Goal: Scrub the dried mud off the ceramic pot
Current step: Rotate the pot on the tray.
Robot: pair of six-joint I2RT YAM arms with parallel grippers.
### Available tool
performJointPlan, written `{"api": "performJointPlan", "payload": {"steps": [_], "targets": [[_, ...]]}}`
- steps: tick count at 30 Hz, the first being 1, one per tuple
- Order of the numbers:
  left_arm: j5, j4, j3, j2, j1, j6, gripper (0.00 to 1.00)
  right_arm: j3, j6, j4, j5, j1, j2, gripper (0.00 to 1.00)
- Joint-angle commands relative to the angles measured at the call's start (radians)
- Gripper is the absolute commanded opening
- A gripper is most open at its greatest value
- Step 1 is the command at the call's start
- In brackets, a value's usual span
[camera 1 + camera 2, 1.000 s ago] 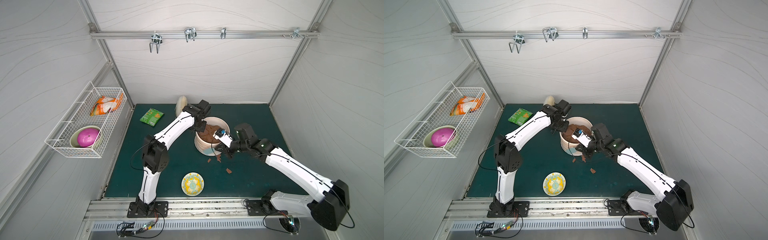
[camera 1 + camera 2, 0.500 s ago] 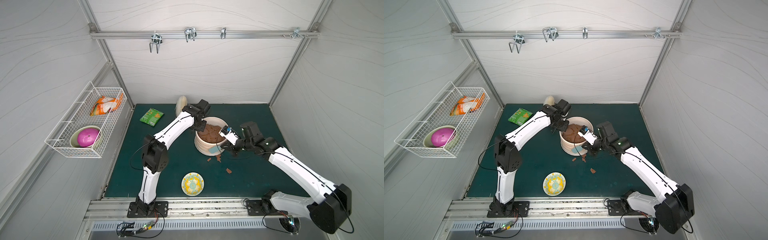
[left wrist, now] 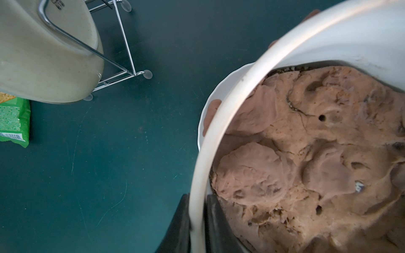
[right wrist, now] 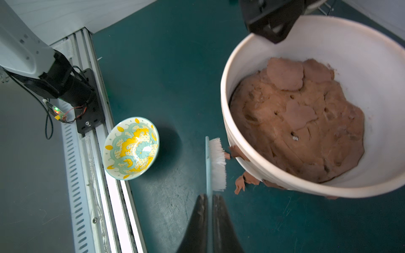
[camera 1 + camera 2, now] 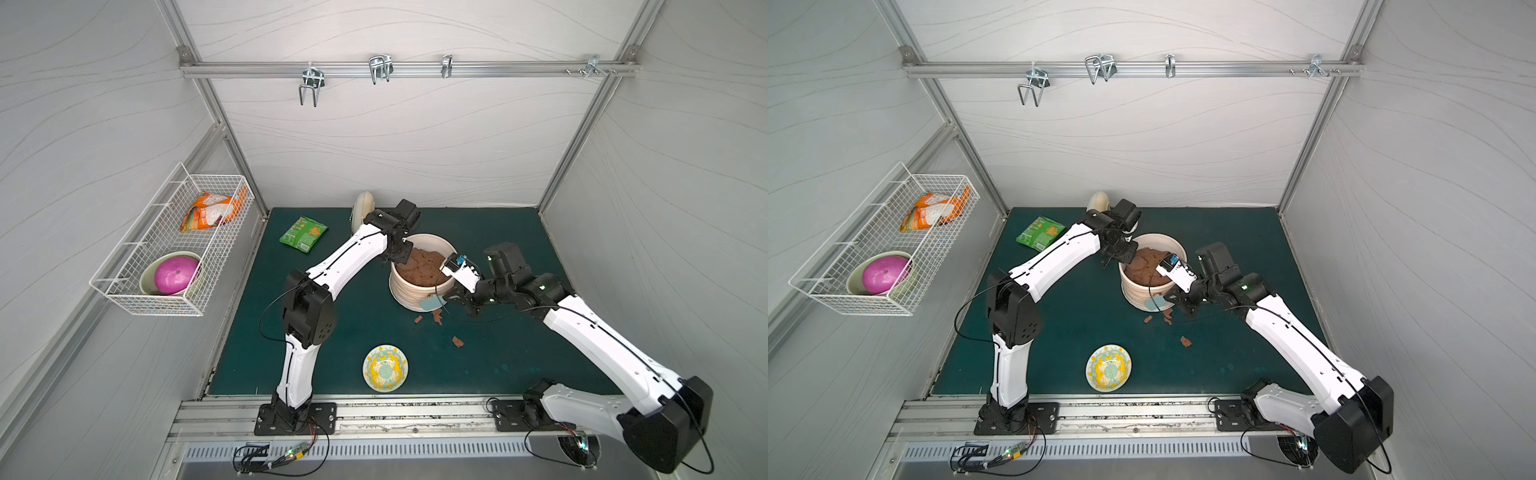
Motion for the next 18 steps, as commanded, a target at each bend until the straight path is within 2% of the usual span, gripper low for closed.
{"api": "performJointPlan", "payload": {"steps": [1, 7, 10, 14, 18], "targets": [[0.030, -0.093, 0.035, -0.008, -0.007, 0.095, 0.17, 0.038, 0.000, 0.069, -0.042, 0.030, 0.033, 0.00], [0.029, -0.100, 0.020, -0.023, -0.007, 0.097, 0.16, 0.058, -0.065, 0.065, 0.008, 0.001, 0.121, 0.00], [0.035, -0.077, -0.028, -0.046, -0.007, 0.097, 0.16, 0.000, -0.057, 0.092, 0.045, -0.032, 0.088, 0.00], [0.037, -0.078, -0.035, -0.055, -0.007, 0.098, 0.15, -0.047, -0.035, 0.063, 0.172, -0.053, 0.056, 0.00], [0.038, -0.077, -0.040, -0.067, -0.007, 0.098, 0.15, -0.115, 0.021, 0.087, 0.186, -0.060, -0.020, 0.00]]}}
